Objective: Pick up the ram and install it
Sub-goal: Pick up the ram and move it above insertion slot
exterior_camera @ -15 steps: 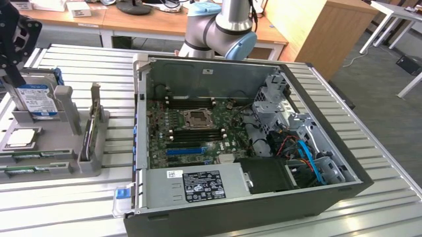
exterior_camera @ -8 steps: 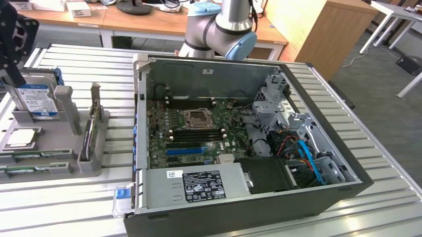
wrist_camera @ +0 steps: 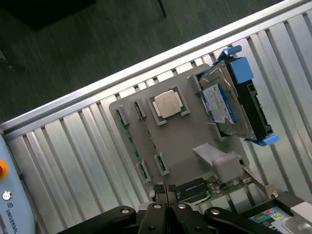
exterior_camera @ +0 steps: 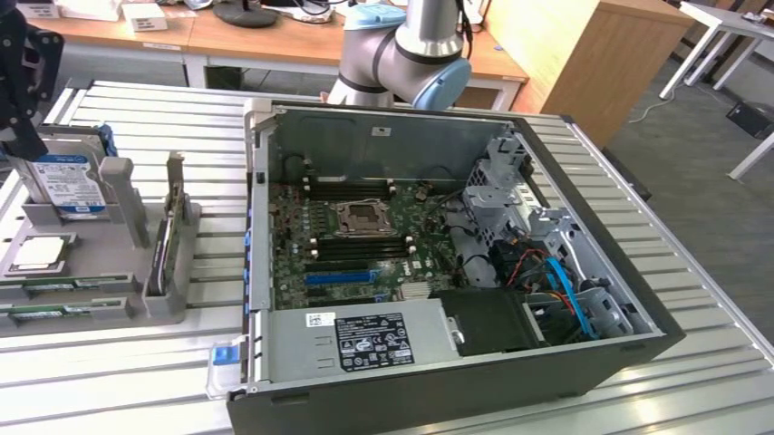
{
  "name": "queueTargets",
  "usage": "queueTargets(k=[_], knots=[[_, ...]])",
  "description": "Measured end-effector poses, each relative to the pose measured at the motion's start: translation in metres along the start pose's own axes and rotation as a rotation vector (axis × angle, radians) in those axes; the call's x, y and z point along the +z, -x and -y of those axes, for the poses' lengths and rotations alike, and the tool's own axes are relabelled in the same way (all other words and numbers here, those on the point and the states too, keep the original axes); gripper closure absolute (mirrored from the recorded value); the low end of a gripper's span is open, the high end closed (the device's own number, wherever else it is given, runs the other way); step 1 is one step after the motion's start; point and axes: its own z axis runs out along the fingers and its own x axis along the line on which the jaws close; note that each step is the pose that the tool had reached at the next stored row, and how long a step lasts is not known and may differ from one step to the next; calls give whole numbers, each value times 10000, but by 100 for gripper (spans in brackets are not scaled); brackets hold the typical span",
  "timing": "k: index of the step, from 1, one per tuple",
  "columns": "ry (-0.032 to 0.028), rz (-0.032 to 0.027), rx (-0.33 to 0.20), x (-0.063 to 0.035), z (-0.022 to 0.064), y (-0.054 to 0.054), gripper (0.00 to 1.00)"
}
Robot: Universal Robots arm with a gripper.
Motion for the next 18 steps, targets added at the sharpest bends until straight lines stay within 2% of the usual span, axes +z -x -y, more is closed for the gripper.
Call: queueTargets(k=[5,12,18], knots=[[-9,-22,-746,1,0,0,89],[-10,-24,-835,1,0,0,89],[-14,-30,-1381,3,0,0,89]])
